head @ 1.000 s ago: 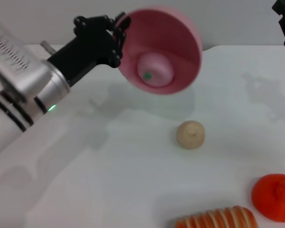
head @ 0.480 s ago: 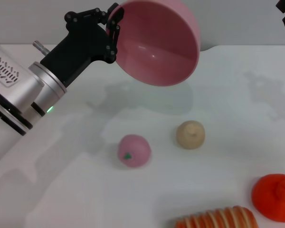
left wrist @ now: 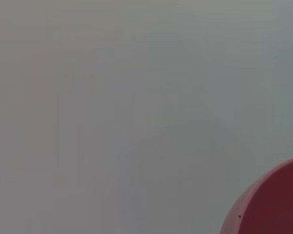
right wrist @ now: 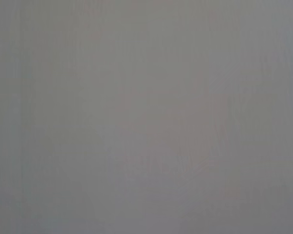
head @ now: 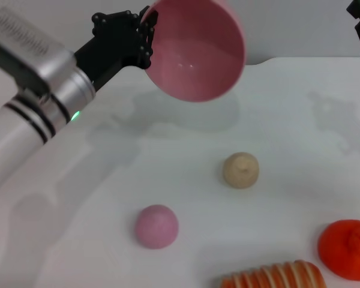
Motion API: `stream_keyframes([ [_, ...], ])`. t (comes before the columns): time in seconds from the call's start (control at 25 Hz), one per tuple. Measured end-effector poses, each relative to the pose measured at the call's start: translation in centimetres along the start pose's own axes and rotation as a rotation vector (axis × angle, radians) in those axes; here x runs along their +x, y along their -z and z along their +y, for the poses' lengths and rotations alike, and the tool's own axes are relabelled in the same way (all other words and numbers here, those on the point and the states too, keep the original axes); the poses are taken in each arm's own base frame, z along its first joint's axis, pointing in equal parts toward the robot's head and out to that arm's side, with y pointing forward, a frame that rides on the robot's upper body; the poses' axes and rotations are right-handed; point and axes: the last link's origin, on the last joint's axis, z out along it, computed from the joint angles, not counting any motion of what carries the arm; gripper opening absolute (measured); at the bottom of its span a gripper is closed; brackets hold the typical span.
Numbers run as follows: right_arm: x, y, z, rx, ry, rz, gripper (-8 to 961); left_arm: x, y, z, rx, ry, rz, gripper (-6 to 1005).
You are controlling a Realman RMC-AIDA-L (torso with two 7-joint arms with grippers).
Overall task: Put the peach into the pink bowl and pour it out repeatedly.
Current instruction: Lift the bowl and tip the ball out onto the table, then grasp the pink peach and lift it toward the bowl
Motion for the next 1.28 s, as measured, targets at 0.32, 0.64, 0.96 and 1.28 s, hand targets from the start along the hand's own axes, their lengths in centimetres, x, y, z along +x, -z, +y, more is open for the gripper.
stream_keyframes([
  [0.32, 0.8, 0.1, 1.0, -0.049, -0.004, 0.034, 0, 0.0, -3.6, -1.3, 0.097, 0.062, -0.25, 44],
  [0.64, 1.5, 0.2, 1.8, -0.083, -0.013, 0.063, 0, -0.4, -5.4, -0.4, 0.122, 0.037, -0.377, 44],
  [0.96, 1.8, 0.4, 2.1, -0.094, -0.016, 0.078, 2, -1.6, -5.2, -1.8, 0.261, 0.173, -0.522, 44],
  [1.28, 2.4, 0.0, 3.0, -0.146, -0.017, 0.11, 5, -2.3, -4.7, -3.8, 0.332, 0.321, -0.635, 45],
])
